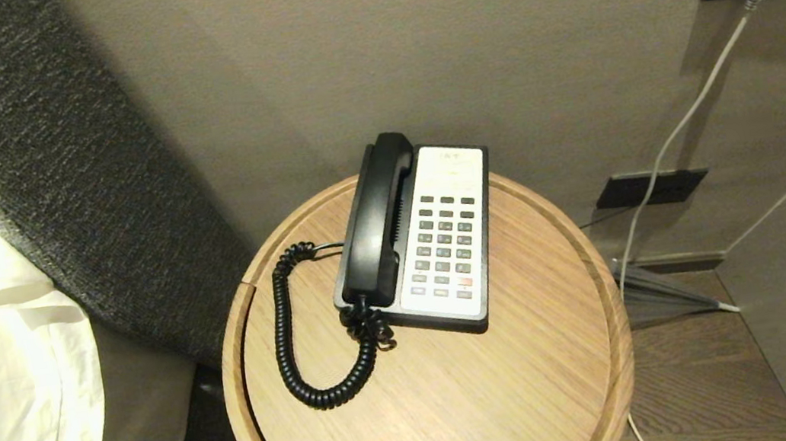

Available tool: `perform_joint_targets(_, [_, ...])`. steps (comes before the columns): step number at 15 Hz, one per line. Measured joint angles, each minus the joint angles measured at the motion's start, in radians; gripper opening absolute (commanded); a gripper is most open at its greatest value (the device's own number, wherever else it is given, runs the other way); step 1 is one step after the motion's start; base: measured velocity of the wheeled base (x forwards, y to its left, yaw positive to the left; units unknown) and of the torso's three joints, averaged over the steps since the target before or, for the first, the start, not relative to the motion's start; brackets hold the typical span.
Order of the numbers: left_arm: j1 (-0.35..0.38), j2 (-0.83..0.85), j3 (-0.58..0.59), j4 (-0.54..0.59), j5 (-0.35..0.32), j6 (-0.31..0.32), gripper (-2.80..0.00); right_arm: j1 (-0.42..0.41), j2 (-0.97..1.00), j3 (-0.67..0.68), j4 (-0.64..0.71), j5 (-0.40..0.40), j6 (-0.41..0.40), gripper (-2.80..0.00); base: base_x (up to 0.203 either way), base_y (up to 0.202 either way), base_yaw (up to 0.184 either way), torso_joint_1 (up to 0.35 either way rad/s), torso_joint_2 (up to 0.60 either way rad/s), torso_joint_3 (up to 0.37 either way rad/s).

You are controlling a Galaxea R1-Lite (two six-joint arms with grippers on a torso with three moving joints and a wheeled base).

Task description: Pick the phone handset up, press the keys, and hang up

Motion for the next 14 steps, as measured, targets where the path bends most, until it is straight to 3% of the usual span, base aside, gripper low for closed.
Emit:
perform_joint_targets(3, [0.0, 0.0, 0.0, 0.0, 0.0, 0.0, -2.8, -0.258, -0.258, 0.143, -0.025, 0.2, -0.087, -2.8, 0.0, 0.0, 0.0, 0.0, 0.0, 0.0])
perform_joint_targets(5, [0.0, 0.0, 0.0, 0.0, 0.0, 0.0, -2.8, -0.333, -0.356, 0.233, -0.105, 0.289, -0.131, -2.8, 0.0, 0.0, 0.0, 0.0, 0.0, 0.0])
perform_joint_targets(7, [0.0, 0.0, 0.0, 0.0, 0.0, 0.0, -2.8, -0.343, -0.405, 0.314, -0.197, 0.319, -0.2, -2.8, 0.0, 0.0, 0.0, 0.0, 0.0, 0.0])
perform_joint_targets(9, [0.0, 0.0, 0.0, 0.0, 0.0, 0.0, -2.8, -0.31, -0.446, 0.379, -0.189, 0.331, -0.264, -2.8, 0.0, 0.0, 0.0, 0.0, 0.0, 0.0])
perform_joint_targets(11, [0.0, 0.0, 0.0, 0.0, 0.0, 0.001, -2.8, -0.305, -0.475, 0.455, -0.234, 0.295, -0.269, -2.8, 0.0, 0.0, 0.0, 0.0, 0.0, 0.0])
perform_joint_targets(14, [0.001, 0.0, 0.0, 0.0, -0.001, 0.0, -2.8, -0.3, -0.522, 0.562, -0.415, 0.246, -0.27, -2.8, 0.0, 0.0, 0.0, 0.0, 0.0, 0.0])
